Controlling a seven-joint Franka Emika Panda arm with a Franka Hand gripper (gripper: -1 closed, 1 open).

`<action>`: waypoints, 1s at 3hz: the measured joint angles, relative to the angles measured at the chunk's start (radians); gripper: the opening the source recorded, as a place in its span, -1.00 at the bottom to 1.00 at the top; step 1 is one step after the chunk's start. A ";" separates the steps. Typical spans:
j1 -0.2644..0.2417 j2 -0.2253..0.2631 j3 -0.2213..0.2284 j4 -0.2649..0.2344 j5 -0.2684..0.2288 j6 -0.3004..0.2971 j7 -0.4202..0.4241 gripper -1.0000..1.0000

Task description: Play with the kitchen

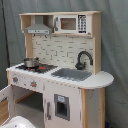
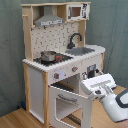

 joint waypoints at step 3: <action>0.020 0.040 -0.148 -0.106 0.045 0.278 0.009 1.00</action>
